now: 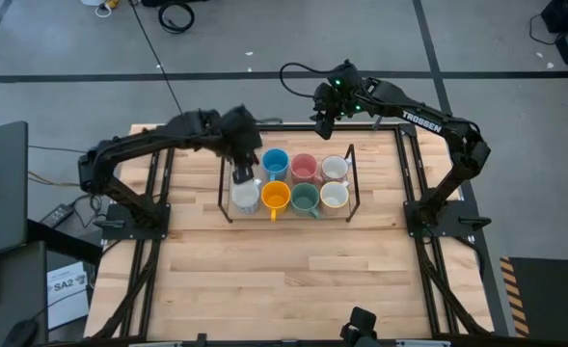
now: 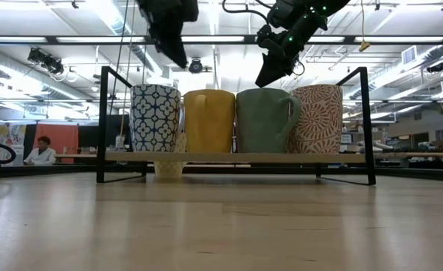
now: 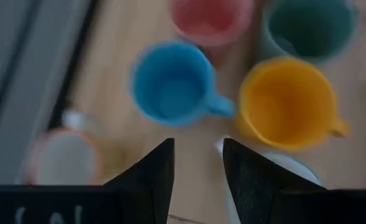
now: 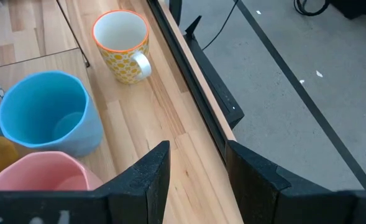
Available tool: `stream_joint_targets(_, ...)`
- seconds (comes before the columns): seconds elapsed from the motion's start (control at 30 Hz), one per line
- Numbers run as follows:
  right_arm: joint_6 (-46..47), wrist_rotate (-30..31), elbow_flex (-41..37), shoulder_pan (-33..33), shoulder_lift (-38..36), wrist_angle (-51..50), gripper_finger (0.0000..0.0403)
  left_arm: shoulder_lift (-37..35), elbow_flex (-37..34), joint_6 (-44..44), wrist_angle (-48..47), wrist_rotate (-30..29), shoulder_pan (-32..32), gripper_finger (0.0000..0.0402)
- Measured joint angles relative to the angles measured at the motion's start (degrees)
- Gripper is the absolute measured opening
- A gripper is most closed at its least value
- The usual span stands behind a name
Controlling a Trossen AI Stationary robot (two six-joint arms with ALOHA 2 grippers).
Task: Place coffee mugs
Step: Put the yellow patterned mug on the shelf
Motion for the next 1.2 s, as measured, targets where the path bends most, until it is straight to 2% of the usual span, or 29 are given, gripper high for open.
stream_joint_targets(0.17,0.02,0.0,0.0,0.01,0.0,0.0,0.0161,-0.02,3.24,4.19,2.79,-4.0,5.45,0.0144)
stream_joint_targets(0.37,0.02,0.0,0.0,0.01,0.0,0.0,0.0161,0.36,3.49,7.2,5.66,-3.98,14.99,0.0144)
stream_joint_targets(0.53,0.0,0.0,0.0,0.0,0.0,0.0,0.0161,2.45,3.47,7.1,5.4,0.49,22.85,0.0144)
stream_joint_targets(0.7,0.0,0.0,0.0,0.0,0.0,0.0,0.0161,6.69,3.45,8.85,5.4,8.97,28.24,0.0144)
stream_joint_targets(0.93,0.0,0.0,0.0,-0.01,0.0,0.0,0.0161,13.59,3.45,20.49,5.82,14.48,29.12,0.0144)
stream_joint_targets(1.2,0.01,0.0,0.0,0.01,0.0,0.0,0.0161,19.01,3.43,32.6,5.83,14.51,26.44,0.0144)
